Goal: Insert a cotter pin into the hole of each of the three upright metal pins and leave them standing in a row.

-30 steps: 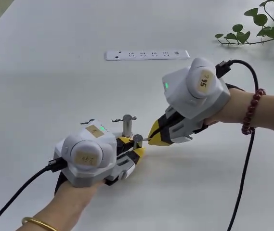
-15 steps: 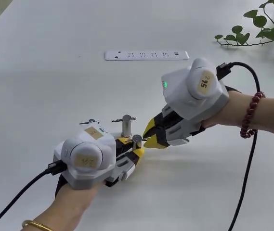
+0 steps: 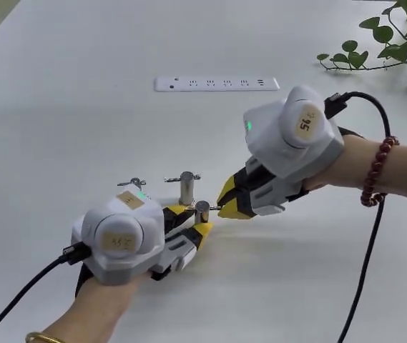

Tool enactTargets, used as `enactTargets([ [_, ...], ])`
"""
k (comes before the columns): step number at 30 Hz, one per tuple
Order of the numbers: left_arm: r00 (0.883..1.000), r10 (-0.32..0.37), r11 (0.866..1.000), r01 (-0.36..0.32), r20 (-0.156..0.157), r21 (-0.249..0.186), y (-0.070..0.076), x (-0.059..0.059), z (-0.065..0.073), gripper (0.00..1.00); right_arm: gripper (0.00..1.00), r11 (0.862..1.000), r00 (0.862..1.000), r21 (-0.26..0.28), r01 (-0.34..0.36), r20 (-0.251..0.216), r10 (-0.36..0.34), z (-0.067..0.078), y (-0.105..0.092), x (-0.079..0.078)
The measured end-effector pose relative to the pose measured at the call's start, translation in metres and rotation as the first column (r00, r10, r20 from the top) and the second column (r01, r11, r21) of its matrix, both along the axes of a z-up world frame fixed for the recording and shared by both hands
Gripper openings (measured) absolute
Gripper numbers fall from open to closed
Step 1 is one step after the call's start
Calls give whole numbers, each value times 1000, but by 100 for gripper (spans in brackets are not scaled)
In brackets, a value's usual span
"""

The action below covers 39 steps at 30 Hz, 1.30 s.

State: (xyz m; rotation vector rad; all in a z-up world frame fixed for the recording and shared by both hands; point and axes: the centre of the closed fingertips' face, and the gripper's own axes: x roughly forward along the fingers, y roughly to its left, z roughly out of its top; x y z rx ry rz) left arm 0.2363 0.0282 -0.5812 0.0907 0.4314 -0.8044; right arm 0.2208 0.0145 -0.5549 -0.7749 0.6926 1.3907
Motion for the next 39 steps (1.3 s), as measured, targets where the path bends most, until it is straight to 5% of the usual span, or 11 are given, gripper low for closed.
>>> enactTargets([
  [39, 1000, -9, 1000, 9, -22, 0, -3, -4, -5, 11, 0, 1000, 1000, -5, -10, -4, 10, -5, 6, 5],
])
